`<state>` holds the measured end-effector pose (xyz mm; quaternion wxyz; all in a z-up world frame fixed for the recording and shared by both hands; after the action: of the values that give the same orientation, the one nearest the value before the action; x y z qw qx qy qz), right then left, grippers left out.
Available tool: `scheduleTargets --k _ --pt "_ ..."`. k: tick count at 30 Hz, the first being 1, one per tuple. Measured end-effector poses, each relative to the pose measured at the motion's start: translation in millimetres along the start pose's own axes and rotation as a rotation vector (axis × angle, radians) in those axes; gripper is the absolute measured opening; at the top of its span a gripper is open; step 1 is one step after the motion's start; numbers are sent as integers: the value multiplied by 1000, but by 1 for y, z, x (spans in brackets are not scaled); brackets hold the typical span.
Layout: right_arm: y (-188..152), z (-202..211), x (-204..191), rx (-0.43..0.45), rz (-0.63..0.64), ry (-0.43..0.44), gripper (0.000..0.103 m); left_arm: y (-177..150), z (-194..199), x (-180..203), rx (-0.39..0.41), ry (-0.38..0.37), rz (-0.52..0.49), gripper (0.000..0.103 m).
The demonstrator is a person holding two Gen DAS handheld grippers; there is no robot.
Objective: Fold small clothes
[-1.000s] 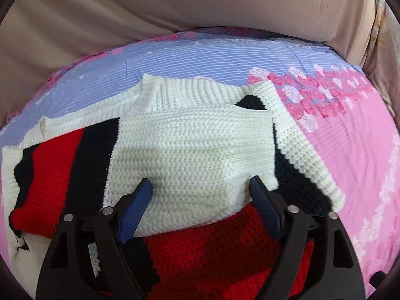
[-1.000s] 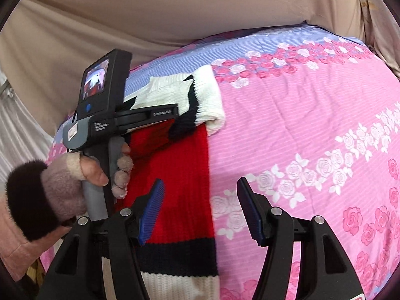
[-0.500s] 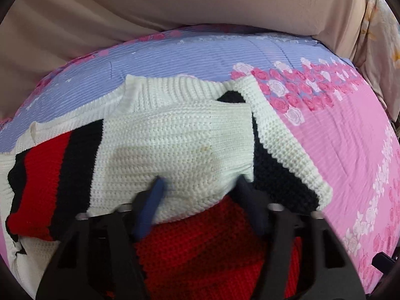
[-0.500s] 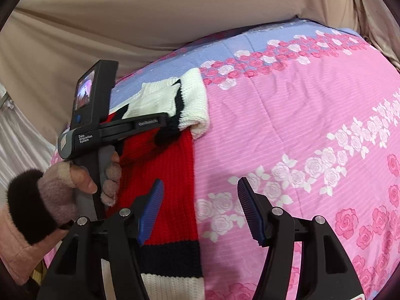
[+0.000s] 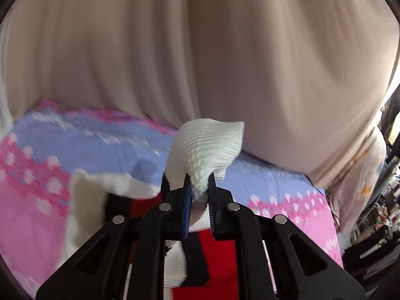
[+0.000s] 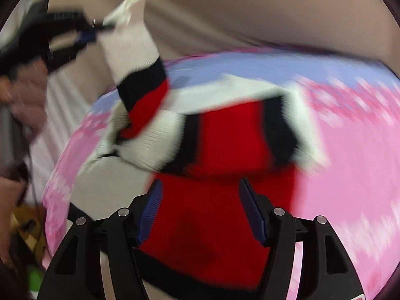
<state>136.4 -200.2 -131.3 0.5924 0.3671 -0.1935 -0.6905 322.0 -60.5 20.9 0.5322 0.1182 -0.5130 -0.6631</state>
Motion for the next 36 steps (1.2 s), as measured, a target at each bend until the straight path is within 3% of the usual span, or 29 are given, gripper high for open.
scheduleTargets --k 5,9,10,11,13,17,19,21,23,26,28,33,36 --pt "5 -100 -84 -120 173 114 66 30 25 -28 49 45 -14 11" --pt "-4 -146 -101 -149 287 26 61 48 41 -46 93 55 -5 11" --pt "1 -148 -101 -130 301 0 43 55 46 -51 107 55 6 11" --pt "6 -148 -98 -126 288 -12 13 60 52 -58 117 54 13 11" --pt "29 -137 -89 -88 136 26 12 77 66 -67 155 49 30 11" --pt "70 -115 -103 14 23 95 12 111 93 -71 232 13 33 11" --pt "72 -129 -122 -9 46 120 13 124 101 -63 254 -3 17 12" --pt "50 -162 -140 -117 74 140 19 125 101 -57 250 -16 6 12" --pt "23 -182 -145 -195 57 145 22 117 92 -47 218 -35 -6 12" --pt "17 -148 -132 -129 -46 186 25 94 72 -30 152 -73 -29 13" --pt "7 -103 -103 -75 -117 179 29 68 48 -10 85 -118 -39 13" --pt "-37 -8 -4 -41 -273 5 32 -9 -8 53 -71 -212 -56 14" --pt "-55 35 54 -30 -334 -113 37 -79 -47 97 -195 -249 -97 24"
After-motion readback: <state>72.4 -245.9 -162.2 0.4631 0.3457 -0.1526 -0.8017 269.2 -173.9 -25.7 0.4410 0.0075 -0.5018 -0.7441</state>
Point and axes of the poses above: each gripper's, at about its wrist camera, not at the fingertips, and z roughly against the way its jaws point, x to its right, y to its top, the point moved 7 cm from there along -z, roughly the way its jaws point, and after that the axes turned 8 degrees about x, right-handed, at the moved point
